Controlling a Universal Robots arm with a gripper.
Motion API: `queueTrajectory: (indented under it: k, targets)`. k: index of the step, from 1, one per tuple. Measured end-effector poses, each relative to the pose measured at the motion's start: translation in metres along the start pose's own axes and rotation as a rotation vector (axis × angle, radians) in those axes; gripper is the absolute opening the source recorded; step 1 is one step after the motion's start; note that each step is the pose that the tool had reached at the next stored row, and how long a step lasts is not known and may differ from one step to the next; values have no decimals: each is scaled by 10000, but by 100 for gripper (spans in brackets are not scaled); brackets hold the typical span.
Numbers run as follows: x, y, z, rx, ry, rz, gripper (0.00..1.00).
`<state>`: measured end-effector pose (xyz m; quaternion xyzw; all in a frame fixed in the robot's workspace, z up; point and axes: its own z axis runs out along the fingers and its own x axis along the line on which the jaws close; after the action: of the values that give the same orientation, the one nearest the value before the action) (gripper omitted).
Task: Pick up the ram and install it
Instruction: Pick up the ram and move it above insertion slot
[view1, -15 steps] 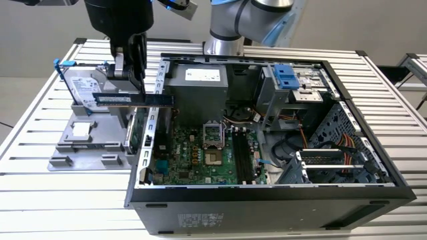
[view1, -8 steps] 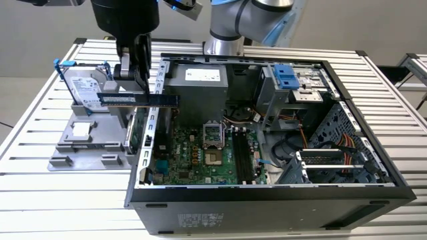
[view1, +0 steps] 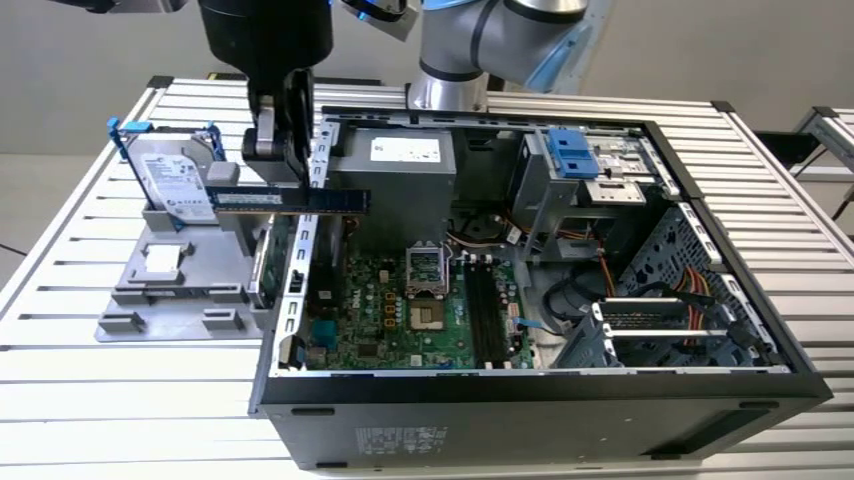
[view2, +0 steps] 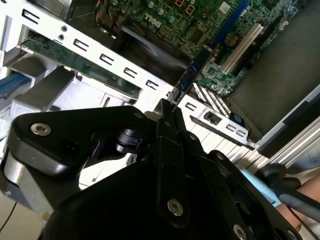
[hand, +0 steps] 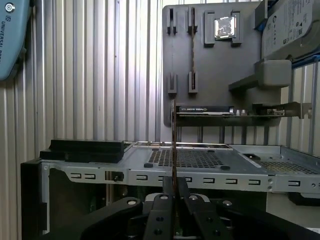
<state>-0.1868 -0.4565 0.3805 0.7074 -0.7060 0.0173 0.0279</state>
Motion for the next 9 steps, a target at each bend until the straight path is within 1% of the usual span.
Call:
queueTrajectory:
  k: [9]
  targets:
    - [0,-95,-2,-1,1,0,0]
